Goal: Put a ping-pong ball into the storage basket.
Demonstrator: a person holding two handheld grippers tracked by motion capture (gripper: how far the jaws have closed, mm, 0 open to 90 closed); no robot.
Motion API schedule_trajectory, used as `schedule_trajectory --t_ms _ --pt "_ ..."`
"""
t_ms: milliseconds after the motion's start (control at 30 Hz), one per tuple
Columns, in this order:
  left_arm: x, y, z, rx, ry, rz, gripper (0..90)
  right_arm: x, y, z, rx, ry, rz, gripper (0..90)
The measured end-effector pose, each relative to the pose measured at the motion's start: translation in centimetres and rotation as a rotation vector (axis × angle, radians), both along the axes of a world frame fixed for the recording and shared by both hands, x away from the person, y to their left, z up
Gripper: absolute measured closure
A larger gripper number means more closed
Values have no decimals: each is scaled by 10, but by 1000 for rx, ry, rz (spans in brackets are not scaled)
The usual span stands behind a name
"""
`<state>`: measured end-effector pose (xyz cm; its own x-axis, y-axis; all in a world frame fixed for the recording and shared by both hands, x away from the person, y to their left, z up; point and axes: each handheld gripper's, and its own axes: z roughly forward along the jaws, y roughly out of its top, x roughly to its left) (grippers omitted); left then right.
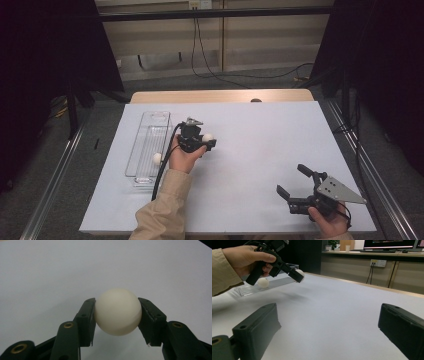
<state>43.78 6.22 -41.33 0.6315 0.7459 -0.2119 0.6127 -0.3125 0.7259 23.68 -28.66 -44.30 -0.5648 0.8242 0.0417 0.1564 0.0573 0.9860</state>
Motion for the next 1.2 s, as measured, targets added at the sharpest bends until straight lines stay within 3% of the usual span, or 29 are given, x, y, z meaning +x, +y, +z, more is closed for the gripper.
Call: schedule_trajectory --t_ms 400,1200 --pt "-2 8 8 6 -1 8 510 0 1 0 2 -2 1 24" --pt "-3 25 19 -26 15 28 510 0 1 0 1 -3 2 24"
